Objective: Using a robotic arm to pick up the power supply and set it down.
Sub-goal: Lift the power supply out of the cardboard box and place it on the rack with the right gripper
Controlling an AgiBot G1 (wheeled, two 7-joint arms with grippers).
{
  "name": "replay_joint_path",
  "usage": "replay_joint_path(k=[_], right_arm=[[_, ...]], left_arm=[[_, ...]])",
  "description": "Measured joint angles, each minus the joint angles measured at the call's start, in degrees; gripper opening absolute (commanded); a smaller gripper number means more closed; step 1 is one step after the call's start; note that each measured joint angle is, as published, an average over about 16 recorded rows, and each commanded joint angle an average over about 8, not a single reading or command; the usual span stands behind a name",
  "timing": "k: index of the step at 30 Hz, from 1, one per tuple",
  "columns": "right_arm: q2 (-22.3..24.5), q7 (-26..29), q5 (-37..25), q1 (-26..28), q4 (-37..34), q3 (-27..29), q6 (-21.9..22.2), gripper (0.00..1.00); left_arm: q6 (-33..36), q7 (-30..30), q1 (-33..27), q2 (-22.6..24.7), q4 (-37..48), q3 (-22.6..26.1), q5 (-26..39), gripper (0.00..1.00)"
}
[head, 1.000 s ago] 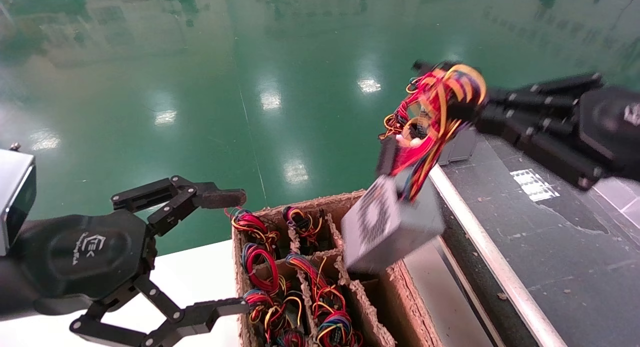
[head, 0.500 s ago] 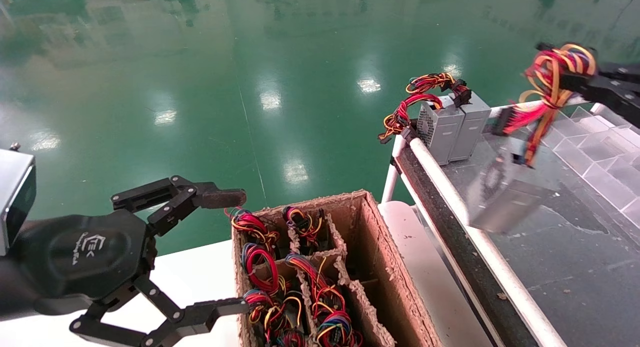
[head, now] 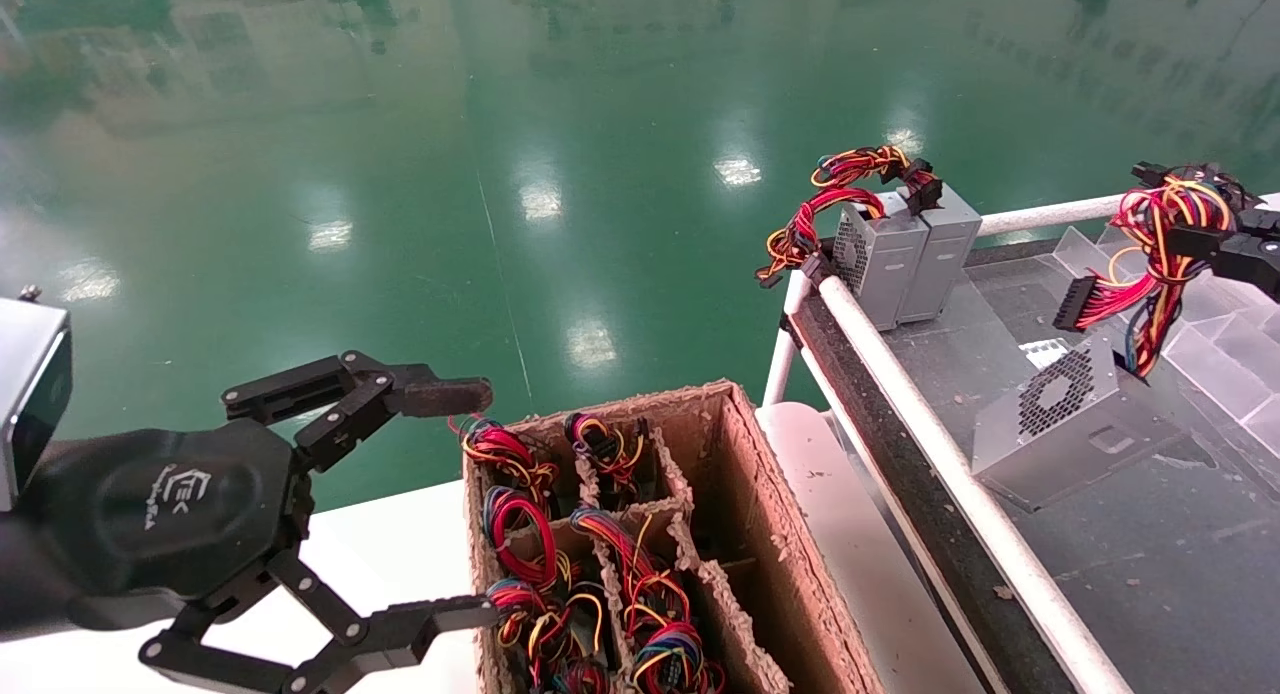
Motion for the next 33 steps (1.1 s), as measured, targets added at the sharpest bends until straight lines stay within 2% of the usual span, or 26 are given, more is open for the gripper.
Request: replay_joint_path(k=[9, 21, 33], right_arm=[[-0.65, -2.15, -1.32, 2.15, -3.95, -0.31, 0.56, 0.00], [-0.73, -3.94, -3.19, 5.42, -7.99, -1.19, -0.94, 0.00], [-3.10, -5.28, -4.21, 6.02, -11.12, -2.63, -1.49, 0.00]], left_arm=[[0.00, 0.01, 0.00, 0.00, 0.00, 0.01, -0.01, 1.00], [-0.01, 0.01, -0.01, -0.01, 0.00, 0.03, -0.02, 1.00], [-0.02, 0.02, -0.01, -0.02, 0.00, 0.04, -0.03, 1.00]])
